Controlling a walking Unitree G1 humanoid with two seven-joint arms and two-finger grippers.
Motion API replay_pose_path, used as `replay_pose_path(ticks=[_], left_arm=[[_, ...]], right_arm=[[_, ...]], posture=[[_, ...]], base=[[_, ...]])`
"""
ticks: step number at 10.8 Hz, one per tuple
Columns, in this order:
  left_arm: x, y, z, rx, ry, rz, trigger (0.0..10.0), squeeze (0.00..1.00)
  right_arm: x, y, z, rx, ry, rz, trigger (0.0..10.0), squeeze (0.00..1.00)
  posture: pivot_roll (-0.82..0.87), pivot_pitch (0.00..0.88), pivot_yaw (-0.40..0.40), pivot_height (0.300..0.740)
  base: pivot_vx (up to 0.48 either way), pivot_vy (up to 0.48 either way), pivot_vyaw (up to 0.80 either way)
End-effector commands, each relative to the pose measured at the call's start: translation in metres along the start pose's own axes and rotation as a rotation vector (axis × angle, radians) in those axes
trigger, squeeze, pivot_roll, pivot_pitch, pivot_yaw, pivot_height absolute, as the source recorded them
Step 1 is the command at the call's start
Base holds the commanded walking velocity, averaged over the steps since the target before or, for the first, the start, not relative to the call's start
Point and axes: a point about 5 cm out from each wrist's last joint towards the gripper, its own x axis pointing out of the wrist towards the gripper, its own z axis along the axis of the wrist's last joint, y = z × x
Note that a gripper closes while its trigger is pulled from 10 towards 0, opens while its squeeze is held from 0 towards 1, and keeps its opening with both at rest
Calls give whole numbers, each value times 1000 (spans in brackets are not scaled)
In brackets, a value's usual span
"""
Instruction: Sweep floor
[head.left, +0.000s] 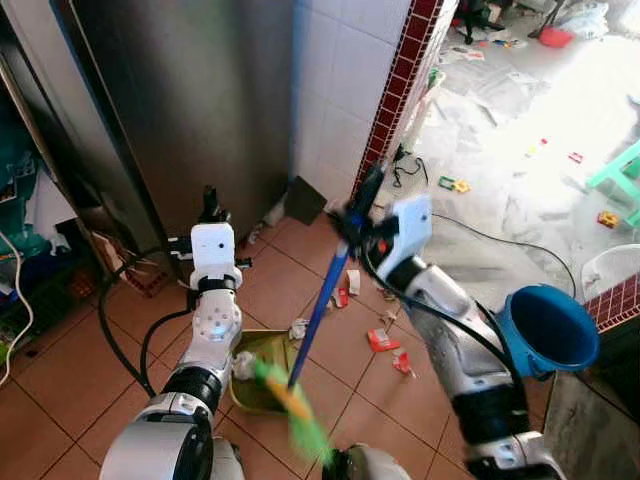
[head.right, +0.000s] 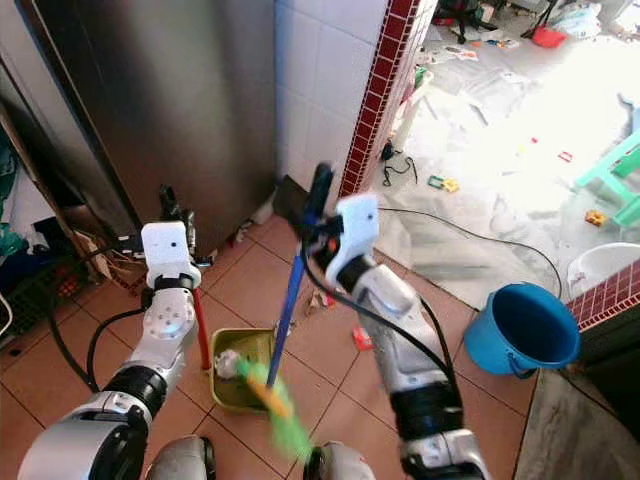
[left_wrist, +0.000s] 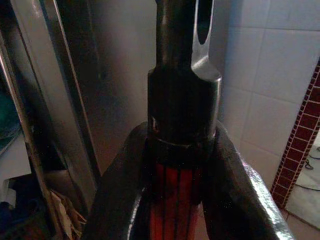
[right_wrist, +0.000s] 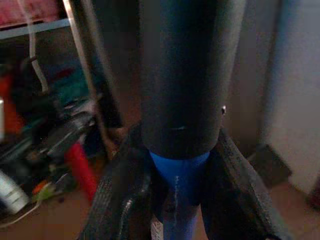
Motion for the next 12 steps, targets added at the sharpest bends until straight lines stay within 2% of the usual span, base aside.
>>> replay_pose_path(ticks=[1,2,4,5,6,8,10,11,12], left_arm=[[3,-6,5,-18,-23,-25,10000,0],[3,-6,5,-25,-22,-26,10000,0],[4,-7,8,-25,-37,-40,10000,0],[7,-7,11,-62,-40,-43,10000,0],[9,-5,17,-60,-70,-26,10000,0],[7,-2,33,-111,-162,-48,10000,0],[0,7,36,-104,-179,-48,10000,0],[-7,17,35,-97,-171,-24,10000,0],[-12,23,38,-106,-172,-45,10000,0]], right_arm=[[-1,1,9,19,-21,46,10000,0],[-2,1,19,36,-29,97,10000,0],[1,-16,37,-48,-107,-35,10000,0],[-1,-27,44,-121,-151,-141,10000,0],[-4,-32,48,-92,-189,-187,10000,0],[-6,-31,50,-118,-223,-230,10000,0],[-2,-30,53,-134,-257,-269,10000,0],[0,-32,56,-153,-276,-310,10000,0],[1,-33,56,-161,-285,-331,10000,0]], posture=[[-76,112,-111,740],[-77,109,-109,740],[-74,97,-107,740],[-69,86,-105,740],[-62,80,-99,740],[-37,67,-91,740],[-14,56,-81,740],[6,46,-77,740],[13,46,-73,740]], base=[[0,0,0],[0,0,0],[0,0,0],[0,0,0],[0,0,0],[0,0,0],[0,0,0],[0,0,0],[0,0,0]])
